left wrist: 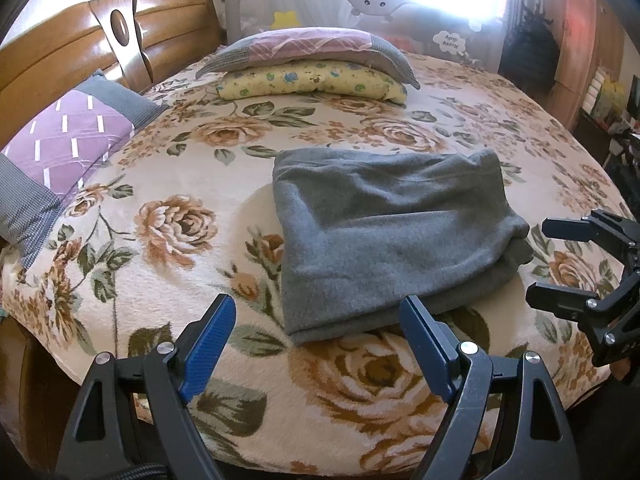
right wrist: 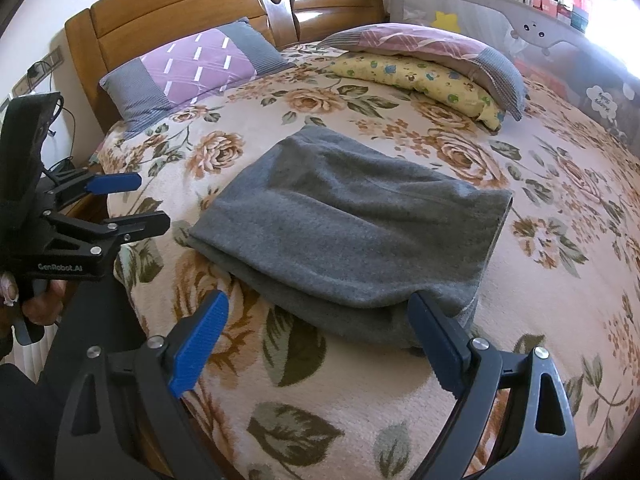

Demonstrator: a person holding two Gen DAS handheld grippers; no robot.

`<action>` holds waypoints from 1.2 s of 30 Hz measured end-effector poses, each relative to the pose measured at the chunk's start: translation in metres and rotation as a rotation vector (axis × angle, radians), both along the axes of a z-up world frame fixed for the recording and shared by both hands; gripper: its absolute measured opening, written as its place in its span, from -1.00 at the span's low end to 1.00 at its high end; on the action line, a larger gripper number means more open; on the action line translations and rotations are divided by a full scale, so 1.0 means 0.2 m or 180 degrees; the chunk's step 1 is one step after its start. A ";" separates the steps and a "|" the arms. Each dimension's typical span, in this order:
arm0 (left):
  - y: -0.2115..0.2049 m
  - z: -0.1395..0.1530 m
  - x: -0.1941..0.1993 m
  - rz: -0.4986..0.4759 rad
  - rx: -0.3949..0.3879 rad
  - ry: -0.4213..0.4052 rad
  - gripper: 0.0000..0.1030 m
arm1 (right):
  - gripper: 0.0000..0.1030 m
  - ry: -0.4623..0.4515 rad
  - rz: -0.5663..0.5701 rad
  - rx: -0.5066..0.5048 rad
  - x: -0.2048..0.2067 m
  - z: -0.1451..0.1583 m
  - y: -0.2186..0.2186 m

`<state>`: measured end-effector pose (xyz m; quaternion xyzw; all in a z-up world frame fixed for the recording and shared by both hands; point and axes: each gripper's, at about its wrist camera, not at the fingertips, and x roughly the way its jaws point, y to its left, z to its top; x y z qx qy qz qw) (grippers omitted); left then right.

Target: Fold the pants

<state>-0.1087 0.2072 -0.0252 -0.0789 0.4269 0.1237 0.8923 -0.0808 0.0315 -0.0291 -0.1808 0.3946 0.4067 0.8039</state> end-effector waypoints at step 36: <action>0.02 -0.03 0.06 -0.0065 0.0045 -0.0012 0.64 | 0.78 0.0053 0.0005 -0.0009 0.01 -0.05 0.03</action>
